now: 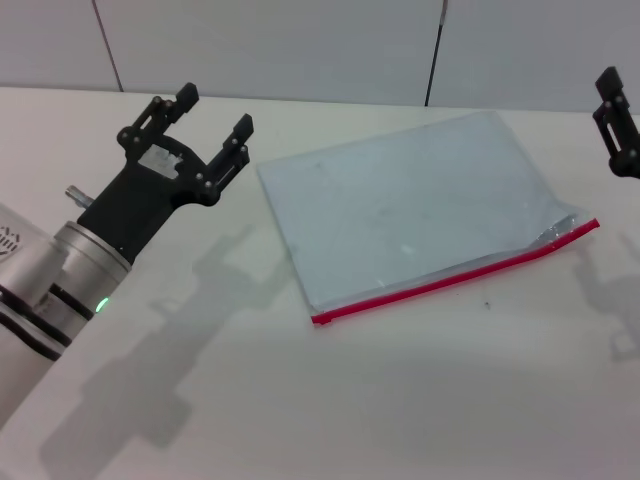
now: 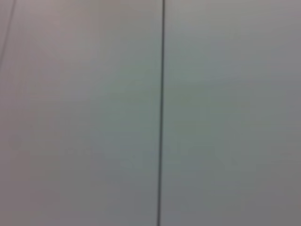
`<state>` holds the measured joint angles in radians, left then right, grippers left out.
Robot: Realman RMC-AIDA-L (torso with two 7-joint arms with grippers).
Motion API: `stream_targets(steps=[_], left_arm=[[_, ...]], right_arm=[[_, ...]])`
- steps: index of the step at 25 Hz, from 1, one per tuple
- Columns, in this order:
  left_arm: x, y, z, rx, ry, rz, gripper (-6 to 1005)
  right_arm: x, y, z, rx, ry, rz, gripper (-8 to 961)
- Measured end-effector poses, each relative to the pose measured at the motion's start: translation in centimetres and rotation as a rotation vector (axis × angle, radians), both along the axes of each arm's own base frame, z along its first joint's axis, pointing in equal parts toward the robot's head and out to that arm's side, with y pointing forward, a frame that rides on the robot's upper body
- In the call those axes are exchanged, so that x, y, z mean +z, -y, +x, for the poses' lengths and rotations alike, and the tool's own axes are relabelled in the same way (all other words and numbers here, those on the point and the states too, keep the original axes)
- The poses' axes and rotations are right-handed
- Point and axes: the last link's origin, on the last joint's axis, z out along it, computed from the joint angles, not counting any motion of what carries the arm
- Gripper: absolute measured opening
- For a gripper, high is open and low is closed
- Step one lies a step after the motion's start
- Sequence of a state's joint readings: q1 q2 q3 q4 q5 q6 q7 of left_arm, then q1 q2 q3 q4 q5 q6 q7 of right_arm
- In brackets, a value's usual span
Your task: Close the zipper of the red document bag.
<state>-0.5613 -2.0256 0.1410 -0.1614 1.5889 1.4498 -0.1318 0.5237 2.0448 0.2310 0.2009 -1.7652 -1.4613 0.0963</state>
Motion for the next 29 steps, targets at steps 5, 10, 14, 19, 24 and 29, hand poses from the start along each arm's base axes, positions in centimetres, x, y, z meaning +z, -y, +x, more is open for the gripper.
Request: stream_targets(steps=[5,10,14,19,24,29], left_arm=[[0.23,0.11,-0.05,-0.003,0.014,0.005,711],[0.36,0.08,-0.04,-0.002,0.019,0.012,711],[0.36,0.12,-0.08,-0.001,0.02,0.012,711],[0.36,0.09,-0.04,-0.001,0.023,0.01,711],[0.35,0.05,0.01,-0.002,0.024,0.009,711],[0.32,0.04,0.06,-0.005,0.024,0.008,711]], right_arm=[[-0.09,0.15,0.11,-0.012,0.009,0.012,603],[-0.19,0.21,-0.05,-0.008,-0.002,0.01,603],[-0.16,0.15,0.01,-0.015,-0.005,0.011,603],[-0.16,0.16,0.03,-0.016,-0.004,0.011,603],[-0.17,0.17,0.05,-0.016,-0.003,0.011,603],[-0.17,0.17,0.06,-0.017,-0.003,0.01,603]])
